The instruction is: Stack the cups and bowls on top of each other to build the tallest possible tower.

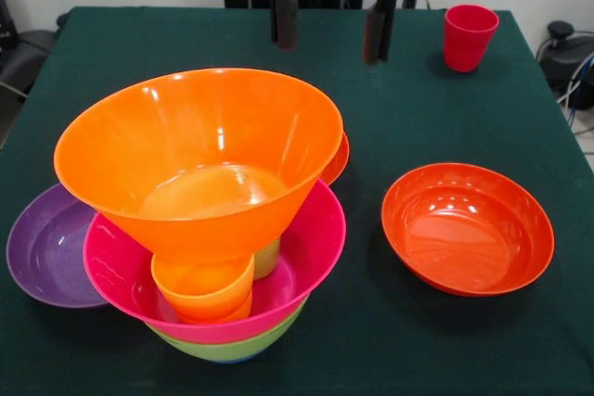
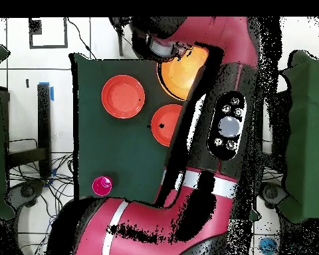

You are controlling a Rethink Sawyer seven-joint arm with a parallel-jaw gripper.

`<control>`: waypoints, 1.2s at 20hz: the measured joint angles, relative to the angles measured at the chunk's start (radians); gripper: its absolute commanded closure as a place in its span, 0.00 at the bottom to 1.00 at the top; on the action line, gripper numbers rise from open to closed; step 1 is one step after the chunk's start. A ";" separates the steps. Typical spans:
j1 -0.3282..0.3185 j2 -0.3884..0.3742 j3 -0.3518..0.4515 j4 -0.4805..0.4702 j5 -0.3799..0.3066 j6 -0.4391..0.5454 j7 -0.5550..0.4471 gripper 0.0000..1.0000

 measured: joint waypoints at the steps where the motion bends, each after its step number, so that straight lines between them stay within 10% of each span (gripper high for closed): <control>1: 0.000 -0.001 -0.001 -0.006 0.000 0.004 0.000 0.00; 24: 0.008 0.026 -0.099 -0.230 0.067 0.054 0.012 0.00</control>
